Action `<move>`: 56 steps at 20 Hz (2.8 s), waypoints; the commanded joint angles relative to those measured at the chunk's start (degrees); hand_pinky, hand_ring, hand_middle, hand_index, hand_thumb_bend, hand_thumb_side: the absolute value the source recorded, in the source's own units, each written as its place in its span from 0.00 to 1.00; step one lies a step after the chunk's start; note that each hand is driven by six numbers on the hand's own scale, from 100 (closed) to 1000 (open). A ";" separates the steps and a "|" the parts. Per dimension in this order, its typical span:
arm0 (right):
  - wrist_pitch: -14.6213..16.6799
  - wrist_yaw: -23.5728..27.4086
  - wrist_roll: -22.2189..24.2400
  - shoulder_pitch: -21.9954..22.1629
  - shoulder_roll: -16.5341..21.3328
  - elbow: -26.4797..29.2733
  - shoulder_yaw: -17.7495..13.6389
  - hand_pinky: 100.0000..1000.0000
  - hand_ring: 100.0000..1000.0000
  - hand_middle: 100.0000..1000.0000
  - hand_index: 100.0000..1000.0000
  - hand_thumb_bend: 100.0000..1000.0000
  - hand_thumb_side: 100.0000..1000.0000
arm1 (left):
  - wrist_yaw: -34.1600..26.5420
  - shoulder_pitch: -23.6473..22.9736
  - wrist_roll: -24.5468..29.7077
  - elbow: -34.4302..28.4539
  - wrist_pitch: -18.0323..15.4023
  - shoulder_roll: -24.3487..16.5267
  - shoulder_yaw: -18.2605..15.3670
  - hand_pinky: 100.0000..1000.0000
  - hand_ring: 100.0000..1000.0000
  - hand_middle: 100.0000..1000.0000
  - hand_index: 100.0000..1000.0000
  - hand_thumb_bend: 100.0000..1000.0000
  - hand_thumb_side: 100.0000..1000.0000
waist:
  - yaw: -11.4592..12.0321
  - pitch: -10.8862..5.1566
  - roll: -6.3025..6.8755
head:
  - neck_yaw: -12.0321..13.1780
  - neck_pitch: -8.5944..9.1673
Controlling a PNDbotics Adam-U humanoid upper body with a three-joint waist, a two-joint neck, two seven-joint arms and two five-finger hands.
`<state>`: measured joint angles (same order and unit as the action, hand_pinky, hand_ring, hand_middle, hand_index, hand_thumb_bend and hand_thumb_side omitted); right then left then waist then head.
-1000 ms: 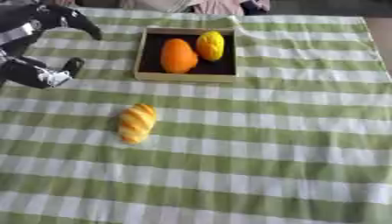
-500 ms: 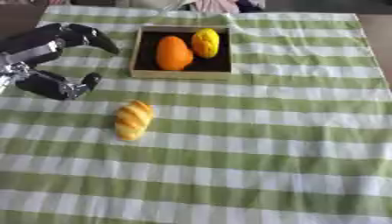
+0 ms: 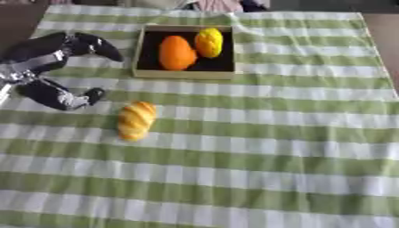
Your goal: Pick up objects on the table and place them in the box.
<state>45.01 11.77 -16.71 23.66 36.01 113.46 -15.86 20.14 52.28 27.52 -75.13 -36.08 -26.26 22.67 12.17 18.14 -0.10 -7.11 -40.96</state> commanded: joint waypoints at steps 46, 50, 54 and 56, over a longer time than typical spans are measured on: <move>-4.91 4.34 4.30 -1.65 -0.23 1.13 -0.29 1.00 1.00 0.69 0.76 0.00 0.41 | 18.67 -3.94 11.16 5.32 -9.03 6.54 -4.49 0.88 0.85 0.74 0.89 0.24 0.58 | -0.25 -0.81 0.39 | -1.53 -0.92; -5.17 4.30 4.52 -1.66 -0.37 1.13 -0.23 1.00 1.00 0.69 0.75 0.00 0.41 | 20.17 -3.78 9.65 5.46 -9.56 7.06 -4.74 0.88 0.85 0.74 0.89 0.28 0.61 | -0.34 -0.79 0.47 | -1.60 -0.76; -5.55 4.23 4.81 -1.73 -0.55 1.13 -0.02 1.00 1.00 0.69 0.75 0.00 0.41 | 21.78 -3.44 8.78 5.83 -10.18 7.73 -4.48 0.88 0.85 0.74 0.89 0.30 0.60 | -0.34 -0.72 0.52 | -1.59 -0.69; -5.71 4.17 4.94 -1.73 -0.60 1.13 0.06 1.00 1.00 0.69 0.75 0.00 0.41 | 22.52 -3.01 8.54 6.20 -10.58 8.29 -4.20 0.88 0.85 0.74 0.89 0.30 0.58 | -0.35 -0.71 0.54 | -1.61 -0.69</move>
<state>39.47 16.23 -11.83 21.90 34.59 113.46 -15.46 42.15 47.95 26.83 -68.56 -36.78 -17.65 18.83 11.87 18.32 0.55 -8.72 -42.21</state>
